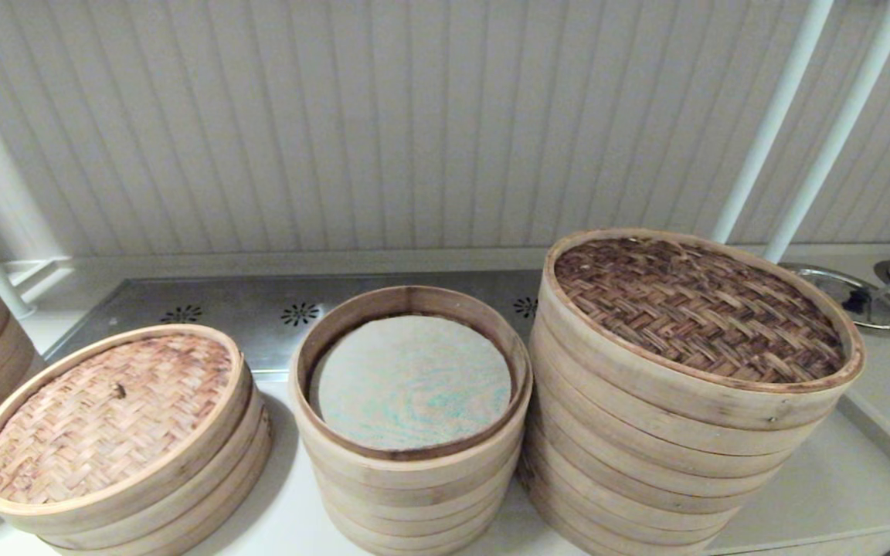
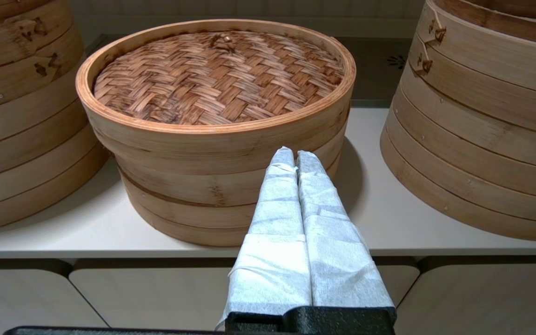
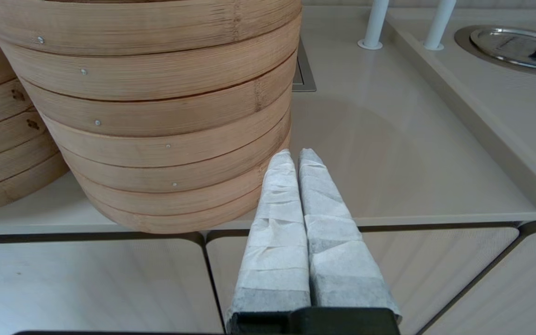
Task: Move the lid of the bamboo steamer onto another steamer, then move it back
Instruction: Pick up the steamer
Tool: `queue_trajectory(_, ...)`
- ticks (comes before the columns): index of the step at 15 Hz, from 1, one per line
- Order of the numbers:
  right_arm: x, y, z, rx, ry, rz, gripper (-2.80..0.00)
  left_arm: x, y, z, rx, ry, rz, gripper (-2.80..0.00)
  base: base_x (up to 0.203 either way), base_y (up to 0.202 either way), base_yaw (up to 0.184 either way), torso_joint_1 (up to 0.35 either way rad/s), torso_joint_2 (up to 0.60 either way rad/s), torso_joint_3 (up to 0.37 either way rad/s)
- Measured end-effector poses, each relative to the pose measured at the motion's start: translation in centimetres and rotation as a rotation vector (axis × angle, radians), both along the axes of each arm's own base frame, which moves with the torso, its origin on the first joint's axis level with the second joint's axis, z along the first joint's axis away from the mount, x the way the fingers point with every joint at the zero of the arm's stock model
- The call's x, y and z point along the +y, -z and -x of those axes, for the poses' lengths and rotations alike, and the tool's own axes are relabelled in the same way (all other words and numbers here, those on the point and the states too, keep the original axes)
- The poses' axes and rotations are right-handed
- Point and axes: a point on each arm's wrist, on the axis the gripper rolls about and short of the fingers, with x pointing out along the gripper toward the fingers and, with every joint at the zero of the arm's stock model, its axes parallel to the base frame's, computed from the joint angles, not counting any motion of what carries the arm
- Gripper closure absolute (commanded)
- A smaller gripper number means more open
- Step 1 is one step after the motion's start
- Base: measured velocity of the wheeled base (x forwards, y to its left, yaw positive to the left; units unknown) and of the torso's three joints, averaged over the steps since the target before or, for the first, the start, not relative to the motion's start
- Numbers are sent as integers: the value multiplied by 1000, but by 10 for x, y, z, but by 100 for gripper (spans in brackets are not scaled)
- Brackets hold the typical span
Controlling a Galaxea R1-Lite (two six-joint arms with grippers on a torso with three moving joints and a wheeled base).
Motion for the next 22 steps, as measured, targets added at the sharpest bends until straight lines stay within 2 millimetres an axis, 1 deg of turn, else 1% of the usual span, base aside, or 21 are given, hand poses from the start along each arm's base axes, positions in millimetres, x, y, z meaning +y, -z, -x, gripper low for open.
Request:
queue_trajectory(6, 0, -2, 1, 8, -1, 19, 0, 0, 0, 0, 0, 0, 0, 0, 0, 0, 0, 0, 0, 0)
queue_trajectory(8, 0, -8, 4, 22, -6, 30, 0, 0, 0, 0, 0, 0, 0, 0, 0, 0, 0, 0, 0, 0)
queue_trajectory(11, 0, -48, 19, -13, -12, 36, 0, 0, 0, 0, 0, 0, 0, 0, 0, 0, 0, 0, 0, 0)
queue_trajectory(12, 0, -61, 20, -17, -13, 37, 0, 0, 0, 0, 0, 0, 0, 0, 0, 0, 0, 0, 0, 0)
queue_trajectory(14, 0, -97, 19, -36, -14, 38, 0, 0, 0, 0, 0, 0, 0, 0, 0, 0, 0, 0, 0, 0)
queue_trajectory(16, 1, -141, 11, -49, -30, 36, 0, 0, 0, 0, 0, 0, 0, 0, 0, 0, 0, 0, 0, 0)
queue_trajectory(17, 1, -161, 3, -47, -41, 33, 0, 0, 0, 0, 0, 0, 0, 0, 0, 0, 0, 0, 0, 0)
queue_trajectory(19, 2, -206, -23, -35, -73, 29, 0, 0, 0, 0, 0, 0, 0, 0, 0, 0, 0, 0, 0, 0)
queue_trajectory(20, 2, -225, -38, -29, -95, 27, 0, 0, 0, 0, 0, 0, 0, 0, 0, 0, 0, 0, 0, 0)
queue_trajectory(22, 6, -261, -76, -9, -158, 22, 0, 0, 0, 0, 0, 0, 0, 0, 0, 0, 0, 0, 0, 0)
